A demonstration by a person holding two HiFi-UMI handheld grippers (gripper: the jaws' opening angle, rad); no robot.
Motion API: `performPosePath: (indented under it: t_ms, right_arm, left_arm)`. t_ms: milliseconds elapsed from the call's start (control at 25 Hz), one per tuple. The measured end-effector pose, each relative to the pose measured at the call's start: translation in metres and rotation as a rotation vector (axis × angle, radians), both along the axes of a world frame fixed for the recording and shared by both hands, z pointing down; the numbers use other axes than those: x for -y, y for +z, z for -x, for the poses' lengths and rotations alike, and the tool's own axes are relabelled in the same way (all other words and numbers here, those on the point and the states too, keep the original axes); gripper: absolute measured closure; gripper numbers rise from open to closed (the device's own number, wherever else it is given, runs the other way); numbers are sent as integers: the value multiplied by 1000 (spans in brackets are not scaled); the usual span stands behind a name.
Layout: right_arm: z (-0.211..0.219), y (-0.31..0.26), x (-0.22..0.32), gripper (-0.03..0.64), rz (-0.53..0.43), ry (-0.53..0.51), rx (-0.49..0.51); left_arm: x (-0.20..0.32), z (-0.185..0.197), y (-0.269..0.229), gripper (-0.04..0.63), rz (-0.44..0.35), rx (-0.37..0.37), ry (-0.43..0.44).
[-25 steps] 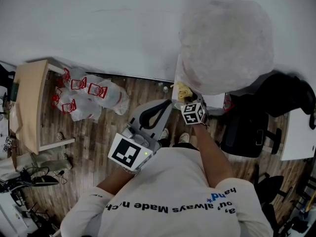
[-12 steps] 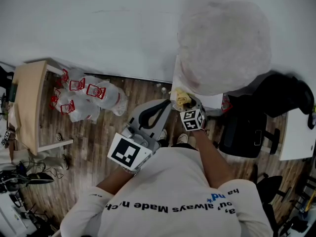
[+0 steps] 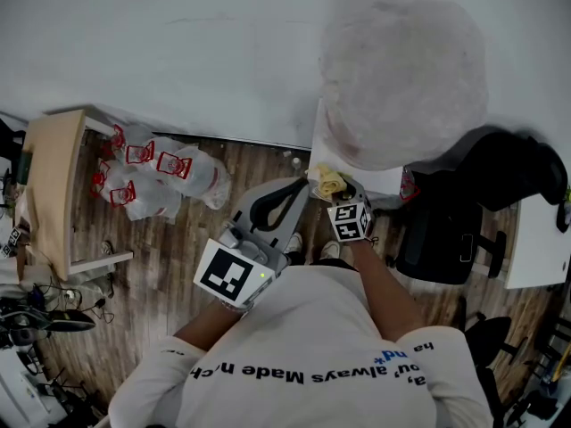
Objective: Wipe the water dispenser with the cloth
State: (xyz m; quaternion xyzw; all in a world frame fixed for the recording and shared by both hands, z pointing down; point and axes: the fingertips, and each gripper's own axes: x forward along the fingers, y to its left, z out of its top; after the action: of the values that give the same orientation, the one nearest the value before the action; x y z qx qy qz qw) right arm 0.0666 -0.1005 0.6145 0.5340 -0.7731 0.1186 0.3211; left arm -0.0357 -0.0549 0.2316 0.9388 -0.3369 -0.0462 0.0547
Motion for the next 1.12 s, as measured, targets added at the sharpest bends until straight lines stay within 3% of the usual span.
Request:
performPosePath:
  t_ms: [280,560,1120]
  right_arm:
    - [-34,-23,1,555,-57,72,9]
    - [-85,-22,11,554,-56,141,-48]
    - [-93,-3,17,557,-8,84,-80]
  left_arm:
    - [0,3,0,577,-1,3,-4]
    - [-3,-1,0,577,-3,0,6]
    - [-1,-5,2,577,9,-3,7]
